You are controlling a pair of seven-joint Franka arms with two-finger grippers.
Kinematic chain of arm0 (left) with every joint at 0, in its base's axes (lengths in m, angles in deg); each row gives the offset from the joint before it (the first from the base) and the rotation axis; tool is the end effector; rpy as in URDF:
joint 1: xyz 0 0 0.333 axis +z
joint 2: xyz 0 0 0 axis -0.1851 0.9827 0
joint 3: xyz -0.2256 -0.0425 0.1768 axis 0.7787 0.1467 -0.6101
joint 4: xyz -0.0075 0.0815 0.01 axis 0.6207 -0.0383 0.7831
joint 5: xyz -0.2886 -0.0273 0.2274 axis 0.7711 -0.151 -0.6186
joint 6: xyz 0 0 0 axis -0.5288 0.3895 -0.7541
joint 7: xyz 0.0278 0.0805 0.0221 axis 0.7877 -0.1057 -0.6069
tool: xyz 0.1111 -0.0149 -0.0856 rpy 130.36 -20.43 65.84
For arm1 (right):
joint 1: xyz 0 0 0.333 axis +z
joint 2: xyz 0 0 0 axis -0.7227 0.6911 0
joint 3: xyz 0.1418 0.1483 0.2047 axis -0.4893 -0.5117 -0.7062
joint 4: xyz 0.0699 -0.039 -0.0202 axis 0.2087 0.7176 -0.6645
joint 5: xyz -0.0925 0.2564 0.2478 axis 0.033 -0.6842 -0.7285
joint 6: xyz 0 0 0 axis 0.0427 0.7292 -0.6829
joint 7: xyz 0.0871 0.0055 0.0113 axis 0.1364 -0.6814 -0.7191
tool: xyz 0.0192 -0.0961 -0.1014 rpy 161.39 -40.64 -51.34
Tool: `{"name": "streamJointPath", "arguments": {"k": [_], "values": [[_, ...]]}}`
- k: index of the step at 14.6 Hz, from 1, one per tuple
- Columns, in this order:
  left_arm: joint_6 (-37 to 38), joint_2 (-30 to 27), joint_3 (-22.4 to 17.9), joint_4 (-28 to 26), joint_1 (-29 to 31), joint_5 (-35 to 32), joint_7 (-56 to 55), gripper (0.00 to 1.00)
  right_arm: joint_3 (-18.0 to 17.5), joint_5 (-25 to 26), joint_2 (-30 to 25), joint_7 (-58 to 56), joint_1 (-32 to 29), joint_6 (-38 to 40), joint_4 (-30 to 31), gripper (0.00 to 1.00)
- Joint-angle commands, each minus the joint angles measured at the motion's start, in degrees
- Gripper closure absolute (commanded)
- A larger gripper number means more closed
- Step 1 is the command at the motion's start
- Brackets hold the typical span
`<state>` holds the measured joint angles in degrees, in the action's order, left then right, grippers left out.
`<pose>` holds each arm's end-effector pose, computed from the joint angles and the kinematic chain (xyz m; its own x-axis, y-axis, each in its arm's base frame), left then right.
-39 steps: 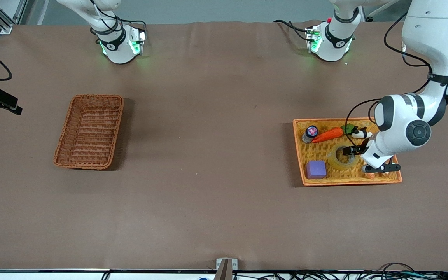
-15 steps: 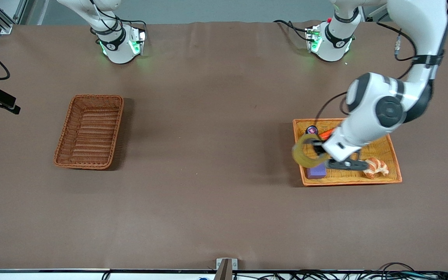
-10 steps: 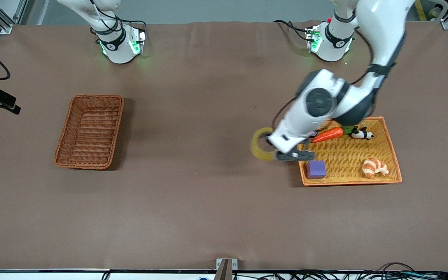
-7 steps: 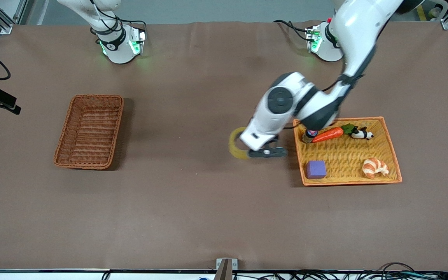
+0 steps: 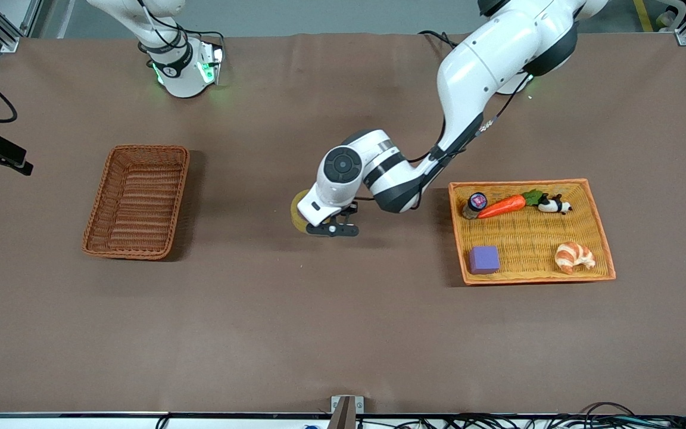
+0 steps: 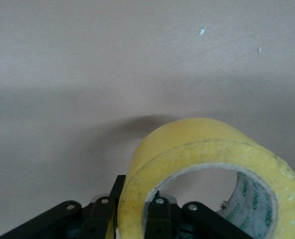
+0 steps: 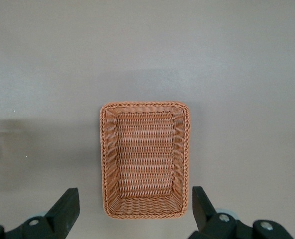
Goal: Move tape to another basket
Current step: 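Lift the tape roll with the left gripper and carry it toward the basket, then set the tape roll on the table midway and open the left gripper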
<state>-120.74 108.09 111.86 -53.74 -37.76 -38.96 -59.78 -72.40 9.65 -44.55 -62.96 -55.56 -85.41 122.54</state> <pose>0.4733 -0.5416 0.1935 0.9947 -0.0547 -0.0870 -0.0407 -0.9870 0.1554 0.5307 -0.0624 0.5570 0.9989 -0.0466 0.0044 -0.0466 -0.9989 0.0006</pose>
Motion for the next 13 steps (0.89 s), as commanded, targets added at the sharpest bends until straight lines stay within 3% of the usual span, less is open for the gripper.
{"name": "streamJointPath", "arguments": {"k": [1,2,4,5,9,12,13], "values": [[0.11,3.38,-1.97,4.07,-3.57,-0.92,0.45,0.88,-0.40,-1.28,-0.87,-0.72,-0.65,-0.22,1.08,0.00],[-0.33,3.64,-2.24,4.07,-3.85,-0.84,0.45,0.76,-0.40,-1.28,-0.87,-0.72,-0.65,-0.22,1.08,0.00],[-4.88,4.61,-2.42,3.38,-4.55,-0.92,0.02,0.37,-0.40,-1.28,-0.78,-0.72,-0.65,-0.30,1.08,0.00],[-5.43,5.05,-2.42,3.11,-4.81,-0.92,-0.07,0.33,-0.40,-1.28,-0.78,-0.72,-0.65,-0.39,1.08,0.00],[-3.78,0.23,-1.89,1.44,-1.31,-0.66,-0.07,0.32,-0.66,-1.37,-0.35,-0.72,-0.13,-1.09,1.08,0.00],[5.78,-6.08,-1.28,1.17,2.38,-0.14,-0.16,0.32,-1.10,-1.37,1.14,-0.02,2.68,-3.37,1.08,0.00],[10.08,-8.98,-1.10,0.30,3.52,-0.05,0.45,0.28,-1.45,-1.37,2.02,0.15,4.08,-3.99,1.08,0.00]]}}
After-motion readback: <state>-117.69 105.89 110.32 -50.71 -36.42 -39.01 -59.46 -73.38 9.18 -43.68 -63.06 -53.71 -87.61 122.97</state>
